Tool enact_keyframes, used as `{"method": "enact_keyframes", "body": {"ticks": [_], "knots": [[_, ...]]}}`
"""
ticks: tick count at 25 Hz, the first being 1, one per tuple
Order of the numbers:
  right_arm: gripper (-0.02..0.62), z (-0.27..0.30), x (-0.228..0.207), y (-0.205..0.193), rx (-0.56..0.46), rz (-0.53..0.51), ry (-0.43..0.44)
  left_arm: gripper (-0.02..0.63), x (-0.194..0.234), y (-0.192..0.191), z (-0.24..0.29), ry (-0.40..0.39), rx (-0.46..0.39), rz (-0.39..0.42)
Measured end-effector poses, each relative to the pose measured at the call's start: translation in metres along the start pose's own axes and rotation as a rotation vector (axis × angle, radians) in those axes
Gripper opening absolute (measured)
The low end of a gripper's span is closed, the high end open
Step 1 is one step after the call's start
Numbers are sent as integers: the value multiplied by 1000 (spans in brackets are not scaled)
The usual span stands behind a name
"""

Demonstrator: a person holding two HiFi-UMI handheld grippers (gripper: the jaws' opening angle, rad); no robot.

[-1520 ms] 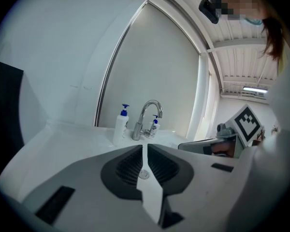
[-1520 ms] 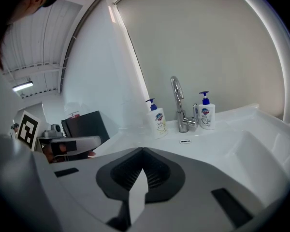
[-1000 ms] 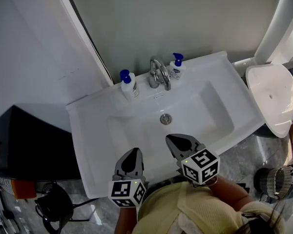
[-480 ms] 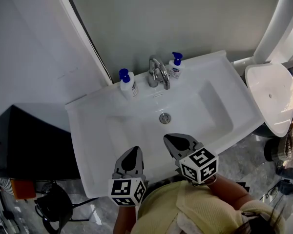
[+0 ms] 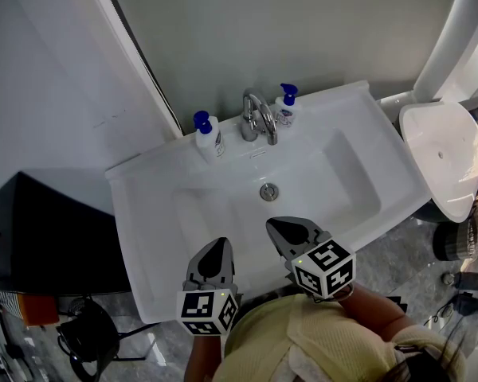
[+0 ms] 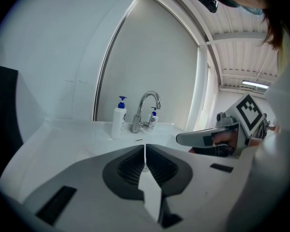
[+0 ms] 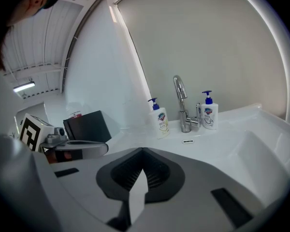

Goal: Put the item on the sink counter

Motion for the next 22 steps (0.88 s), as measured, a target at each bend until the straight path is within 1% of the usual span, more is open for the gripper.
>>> {"method": "enact_keyframes", "body": {"ticks": [17,22], "knots": [[21,5,1,2,4,0,3,44,7,-1,-1,20,2,-8],[21,1,4,-4,10,11,0,44,4,-4,-6,17,16,-7]]}}
Point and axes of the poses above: the fingertips, and each gripper's own axes: z forward along the fingers, x to its left, y out of its top, the point moved 1 cm from there along -z, backward along the fingers, and after that the axes turned 8 degrees about z, right-handed, at the moved point
